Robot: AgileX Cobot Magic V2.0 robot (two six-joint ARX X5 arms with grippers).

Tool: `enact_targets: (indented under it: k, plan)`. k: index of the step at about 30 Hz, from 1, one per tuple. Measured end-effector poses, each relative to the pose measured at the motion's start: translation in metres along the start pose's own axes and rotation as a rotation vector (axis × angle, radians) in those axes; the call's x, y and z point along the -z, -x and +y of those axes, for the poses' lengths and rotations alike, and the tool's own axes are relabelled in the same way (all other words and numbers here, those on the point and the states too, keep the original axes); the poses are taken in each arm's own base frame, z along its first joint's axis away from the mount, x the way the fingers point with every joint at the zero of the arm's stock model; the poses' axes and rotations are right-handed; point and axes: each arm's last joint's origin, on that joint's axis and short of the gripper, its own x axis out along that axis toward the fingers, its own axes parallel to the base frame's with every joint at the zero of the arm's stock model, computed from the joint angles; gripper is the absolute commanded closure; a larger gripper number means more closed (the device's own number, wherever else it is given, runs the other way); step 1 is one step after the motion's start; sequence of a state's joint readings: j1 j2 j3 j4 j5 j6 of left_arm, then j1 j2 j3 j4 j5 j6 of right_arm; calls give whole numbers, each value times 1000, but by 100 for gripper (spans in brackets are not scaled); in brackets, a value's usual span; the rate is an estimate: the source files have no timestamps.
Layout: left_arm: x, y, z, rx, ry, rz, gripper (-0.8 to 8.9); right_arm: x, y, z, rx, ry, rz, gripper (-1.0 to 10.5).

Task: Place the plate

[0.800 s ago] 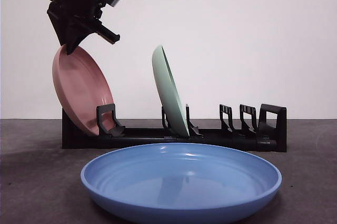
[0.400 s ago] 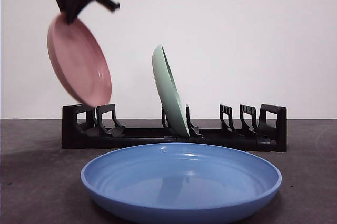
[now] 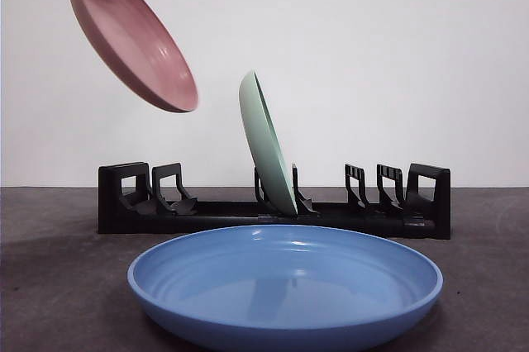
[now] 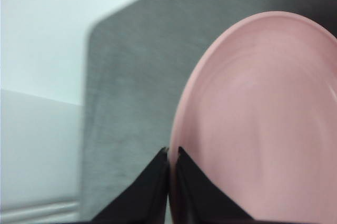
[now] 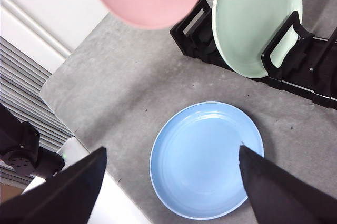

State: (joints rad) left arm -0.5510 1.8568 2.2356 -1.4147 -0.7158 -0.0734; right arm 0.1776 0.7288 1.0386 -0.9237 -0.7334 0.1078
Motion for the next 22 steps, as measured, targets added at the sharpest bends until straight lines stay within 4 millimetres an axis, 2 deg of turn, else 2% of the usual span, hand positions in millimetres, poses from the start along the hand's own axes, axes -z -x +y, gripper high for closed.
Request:
enact_targets:
  k: [5, 9, 14, 22]
  plan:
    - [4, 17, 3, 188, 36, -24, 802, 0, 0, 0, 0, 6, 0, 546]
    - [15, 46, 20, 338, 70, -82, 803, 0, 0, 0, 1, 13, 0, 546]
    - [40, 76, 44, 502, 89, -129, 803, 0, 0, 0, 1, 26, 0, 546]
    - [94, 83, 51, 643, 44, -66, 803, 0, 0, 0, 1, 28, 0, 546]
